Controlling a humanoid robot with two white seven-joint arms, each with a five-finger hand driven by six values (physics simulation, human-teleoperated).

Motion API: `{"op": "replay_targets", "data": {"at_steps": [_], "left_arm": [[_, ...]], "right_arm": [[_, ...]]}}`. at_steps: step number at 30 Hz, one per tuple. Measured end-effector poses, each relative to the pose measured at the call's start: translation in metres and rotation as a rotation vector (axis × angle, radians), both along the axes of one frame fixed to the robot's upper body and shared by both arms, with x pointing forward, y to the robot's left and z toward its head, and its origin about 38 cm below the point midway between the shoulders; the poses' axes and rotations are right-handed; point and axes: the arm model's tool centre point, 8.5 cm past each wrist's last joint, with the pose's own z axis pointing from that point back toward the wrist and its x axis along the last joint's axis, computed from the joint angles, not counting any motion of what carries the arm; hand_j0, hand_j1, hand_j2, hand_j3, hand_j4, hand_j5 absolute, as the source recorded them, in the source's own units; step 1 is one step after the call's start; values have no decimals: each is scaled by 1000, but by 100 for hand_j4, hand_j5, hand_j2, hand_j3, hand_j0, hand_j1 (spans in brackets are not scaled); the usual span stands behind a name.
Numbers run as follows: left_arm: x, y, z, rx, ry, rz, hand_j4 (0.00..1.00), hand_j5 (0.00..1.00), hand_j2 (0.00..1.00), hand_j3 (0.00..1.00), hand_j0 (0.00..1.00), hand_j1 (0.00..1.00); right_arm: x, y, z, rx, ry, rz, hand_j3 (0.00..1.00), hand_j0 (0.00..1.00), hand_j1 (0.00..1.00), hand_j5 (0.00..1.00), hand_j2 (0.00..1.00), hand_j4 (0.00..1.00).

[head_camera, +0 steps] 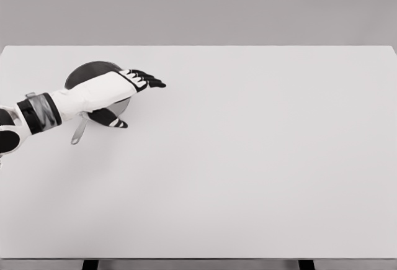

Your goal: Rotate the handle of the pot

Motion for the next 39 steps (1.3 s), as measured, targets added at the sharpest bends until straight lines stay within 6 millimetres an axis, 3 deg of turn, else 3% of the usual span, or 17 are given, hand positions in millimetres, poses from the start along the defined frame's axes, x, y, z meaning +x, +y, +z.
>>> {"op": "replay_targets", "data": {"at_steps": [4,9,14,19,26,39], "left_arm": [[-2,-4,-3,4,7,-14,100,100,100,100,100,100],[-3,-5,-3,21,2,-39,100,100,100,100,100,100],[1,-7,13,58,-28,-108,100,100,100,100,100,100],[-12,21,2,173,8,-177,100,100,100,100,100,100],[-6,62,12,258,-30,-161,100,100,100,100,100,100],[-7,83,15,300,-22,-132,100,100,100,100,100,100]], "right_arm": [[-14,-1,0,-2,23,-1,100,100,100,100,100,100],[-14,-1,0,-4,25,-2,100,100,100,100,100,100],[-14,-1,0,-4,25,-2,100,100,100,100,100,100],[-14,-1,0,-4,25,-2,100,100,100,100,100,100],[-14,-1,0,-4,25,-2,100,100,100,100,100,100],[-14,-1,0,-4,25,-2,100,100,100,100,100,100]]}}
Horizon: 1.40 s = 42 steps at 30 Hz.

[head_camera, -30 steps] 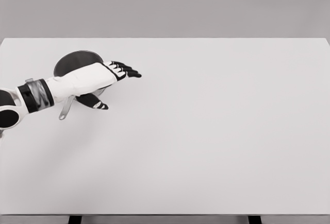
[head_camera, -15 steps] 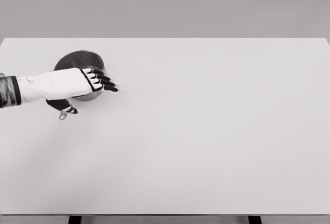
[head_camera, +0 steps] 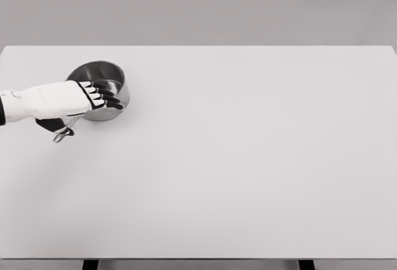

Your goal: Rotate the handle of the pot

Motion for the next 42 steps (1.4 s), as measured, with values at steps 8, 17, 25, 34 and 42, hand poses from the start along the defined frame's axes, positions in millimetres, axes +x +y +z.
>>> {"op": "replay_targets", "data": {"at_steps": [8,17,25,34,42], "left_arm": [[5,23,-1,23,15,63,100,100,100,100,100,100],[17,55,-3,41,28,163,100,100,100,100,100,100],[24,74,-10,42,47,229,100,100,100,100,100,100],[44,81,-11,32,32,285,100,100,100,100,100,100],[57,87,-18,41,34,328,100,100,100,100,100,100]], "right_arm": [[0,0,0,0,0,0,100,100,100,100,100,100],[0,0,0,0,0,0,100,100,100,100,100,100],[0,0,0,0,0,0,100,100,100,100,100,100],[0,0,0,0,0,0,100,100,100,100,100,100],[0,0,0,0,0,0,100,100,100,100,100,100]]}}
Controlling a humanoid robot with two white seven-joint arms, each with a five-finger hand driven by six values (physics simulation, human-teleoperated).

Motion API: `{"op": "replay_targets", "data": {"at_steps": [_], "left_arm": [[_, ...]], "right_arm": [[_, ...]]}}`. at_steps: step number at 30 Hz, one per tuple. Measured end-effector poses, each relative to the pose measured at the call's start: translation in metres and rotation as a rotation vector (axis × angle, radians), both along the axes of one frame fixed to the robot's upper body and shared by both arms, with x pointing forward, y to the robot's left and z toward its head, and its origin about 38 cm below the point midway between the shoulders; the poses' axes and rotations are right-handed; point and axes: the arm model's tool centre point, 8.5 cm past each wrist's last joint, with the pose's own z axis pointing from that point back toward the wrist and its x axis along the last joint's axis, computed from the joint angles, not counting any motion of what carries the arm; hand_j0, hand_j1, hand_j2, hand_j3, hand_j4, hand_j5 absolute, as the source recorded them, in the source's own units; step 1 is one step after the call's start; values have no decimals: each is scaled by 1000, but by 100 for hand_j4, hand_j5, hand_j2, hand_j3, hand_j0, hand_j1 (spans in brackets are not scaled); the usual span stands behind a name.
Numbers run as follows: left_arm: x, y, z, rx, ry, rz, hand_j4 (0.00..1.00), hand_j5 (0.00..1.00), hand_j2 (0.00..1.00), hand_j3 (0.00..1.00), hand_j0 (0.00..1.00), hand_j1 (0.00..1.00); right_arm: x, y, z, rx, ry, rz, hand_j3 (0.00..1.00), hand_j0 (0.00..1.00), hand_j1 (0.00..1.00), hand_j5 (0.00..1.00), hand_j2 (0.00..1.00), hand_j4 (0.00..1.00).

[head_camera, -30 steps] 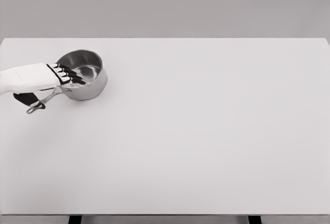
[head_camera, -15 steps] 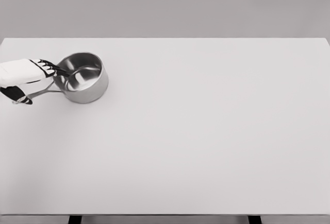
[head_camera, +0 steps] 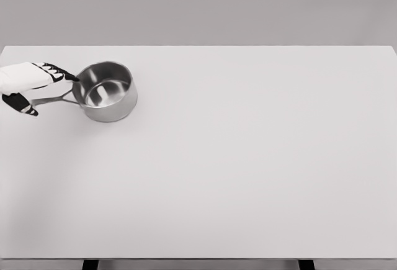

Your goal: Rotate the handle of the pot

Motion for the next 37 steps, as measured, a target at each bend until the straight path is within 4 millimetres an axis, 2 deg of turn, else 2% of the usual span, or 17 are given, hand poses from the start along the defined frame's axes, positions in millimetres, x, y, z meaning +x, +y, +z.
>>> {"op": "replay_targets", "data": {"at_steps": [8,12,20,23,26,28,30,32,33,35,37], "left_arm": [[11,7,-7,12,8,44,100,100,100,100,100,100],[17,8,-2,6,-3,56,100,100,100,100,100,100],[21,11,-5,-11,3,79,100,100,100,100,100,100],[20,10,1,-16,-12,70,100,100,100,100,100,100],[10,13,20,-68,-43,54,100,100,100,100,100,100],[-4,5,28,-100,-60,7,100,100,100,100,100,100],[-30,-15,26,-108,-51,-83,100,100,100,100,100,100],[-65,-43,0,-131,19,-186,100,100,100,100,100,100],[-76,-57,-1,-142,25,-235,100,100,100,100,100,100],[-89,-77,4,-168,16,-301,100,100,100,100,100,100],[-94,-88,10,-182,0,-337,100,100,100,100,100,100]], "right_arm": [[0,0,0,0,0,0,100,100,100,100,100,100],[0,0,0,0,0,0,100,100,100,100,100,100],[0,0,0,0,0,0,100,100,100,100,100,100],[0,0,0,0,0,0,100,100,100,100,100,100],[0,0,0,0,0,0,100,100,100,100,100,100],[0,0,0,0,0,0,100,100,100,100,100,100],[0,0,0,0,0,0,100,100,100,100,100,100],[0,0,0,0,0,0,100,100,100,100,100,100],[0,0,0,0,0,0,100,100,100,100,100,100],[0,0,0,0,0,0,100,100,100,100,100,100],[0,0,0,0,0,0,100,100,100,100,100,100]]}}
